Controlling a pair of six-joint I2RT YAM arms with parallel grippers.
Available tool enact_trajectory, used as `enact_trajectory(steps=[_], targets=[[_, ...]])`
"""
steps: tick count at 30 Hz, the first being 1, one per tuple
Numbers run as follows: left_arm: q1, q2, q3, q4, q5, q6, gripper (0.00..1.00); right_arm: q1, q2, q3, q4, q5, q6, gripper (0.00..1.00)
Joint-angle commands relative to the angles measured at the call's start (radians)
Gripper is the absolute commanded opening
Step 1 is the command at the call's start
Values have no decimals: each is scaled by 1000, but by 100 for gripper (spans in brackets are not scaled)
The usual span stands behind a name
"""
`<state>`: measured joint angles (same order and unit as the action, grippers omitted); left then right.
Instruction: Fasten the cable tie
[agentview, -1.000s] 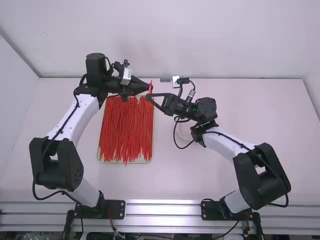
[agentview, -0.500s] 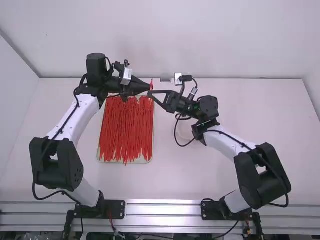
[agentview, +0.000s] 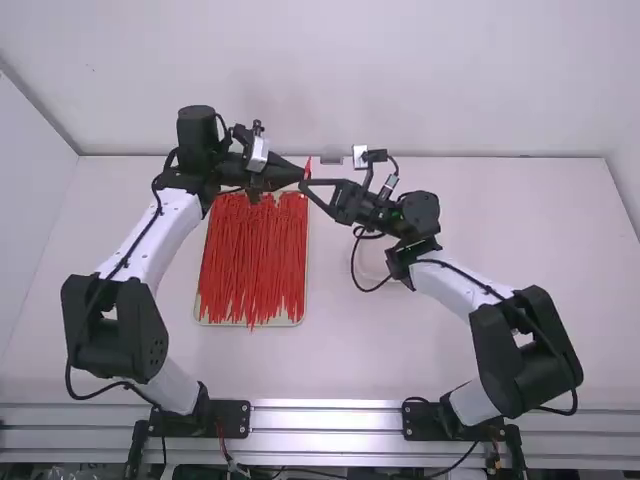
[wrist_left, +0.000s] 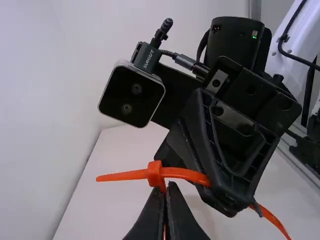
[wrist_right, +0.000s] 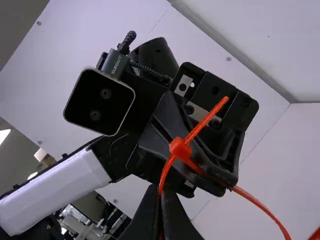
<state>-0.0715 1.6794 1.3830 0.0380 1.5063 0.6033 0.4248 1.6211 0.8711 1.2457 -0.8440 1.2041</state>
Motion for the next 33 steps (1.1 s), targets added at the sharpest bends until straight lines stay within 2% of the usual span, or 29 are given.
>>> enact_trajectory(steps=[1, 12, 23, 29, 33], targets=[[-29, -6, 29, -3, 64, 22, 1, -28, 7, 40, 7, 56, 0, 0], [-33, -6, 29, -13, 64, 22, 1, -46, 7, 55, 3, 57, -25, 0], [-33, -6, 29, -161, 64, 180, 1, -83, 7, 66, 3, 88, -26, 0], [-34, -6, 29, -157, 64, 178, 1, -85, 7, 66, 4, 76, -27, 0], [-25, -6, 30, -157, 64, 174, 1, -79, 7, 66, 3, 32, -26, 11]])
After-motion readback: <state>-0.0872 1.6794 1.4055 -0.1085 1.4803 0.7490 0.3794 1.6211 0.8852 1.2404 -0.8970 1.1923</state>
